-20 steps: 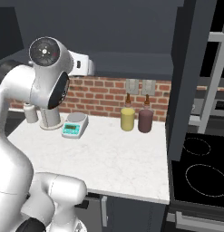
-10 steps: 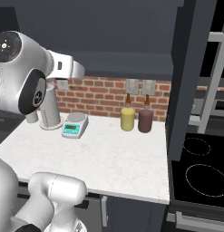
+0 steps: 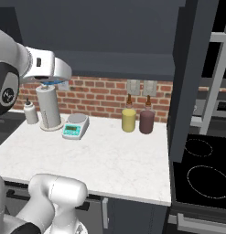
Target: Gather all objects into one cabinet and sort the glasses and bowls to opposite sides.
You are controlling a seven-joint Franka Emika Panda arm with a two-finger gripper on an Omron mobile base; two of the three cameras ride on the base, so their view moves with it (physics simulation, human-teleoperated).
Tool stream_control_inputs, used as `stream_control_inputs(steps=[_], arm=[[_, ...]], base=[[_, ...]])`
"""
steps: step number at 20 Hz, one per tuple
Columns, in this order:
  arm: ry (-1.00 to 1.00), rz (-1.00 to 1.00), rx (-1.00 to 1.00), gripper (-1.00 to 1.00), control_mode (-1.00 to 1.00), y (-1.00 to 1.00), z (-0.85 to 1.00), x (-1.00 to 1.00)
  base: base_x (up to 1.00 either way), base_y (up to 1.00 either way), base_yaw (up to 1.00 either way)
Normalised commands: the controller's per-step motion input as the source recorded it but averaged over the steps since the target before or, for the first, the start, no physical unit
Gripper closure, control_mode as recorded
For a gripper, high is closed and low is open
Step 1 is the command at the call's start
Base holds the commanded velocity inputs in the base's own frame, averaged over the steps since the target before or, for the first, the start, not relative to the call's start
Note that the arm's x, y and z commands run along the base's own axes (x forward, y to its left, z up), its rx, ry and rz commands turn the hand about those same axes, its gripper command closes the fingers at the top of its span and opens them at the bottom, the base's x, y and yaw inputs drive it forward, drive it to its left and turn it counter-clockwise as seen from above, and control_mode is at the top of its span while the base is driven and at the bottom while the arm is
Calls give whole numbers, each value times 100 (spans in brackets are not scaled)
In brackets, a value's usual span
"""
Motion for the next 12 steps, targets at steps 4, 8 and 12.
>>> stream_control_inputs(steps=[4, 8, 12], arm=[[0, 0, -8, 100, -100, 14, 0, -33], [0, 0, 0, 100, -100, 0, 0, -20], [0, 0, 2, 100, -100, -2, 0, -17]], base=[[0, 0, 0], [0, 0, 0], [0, 0, 0]])
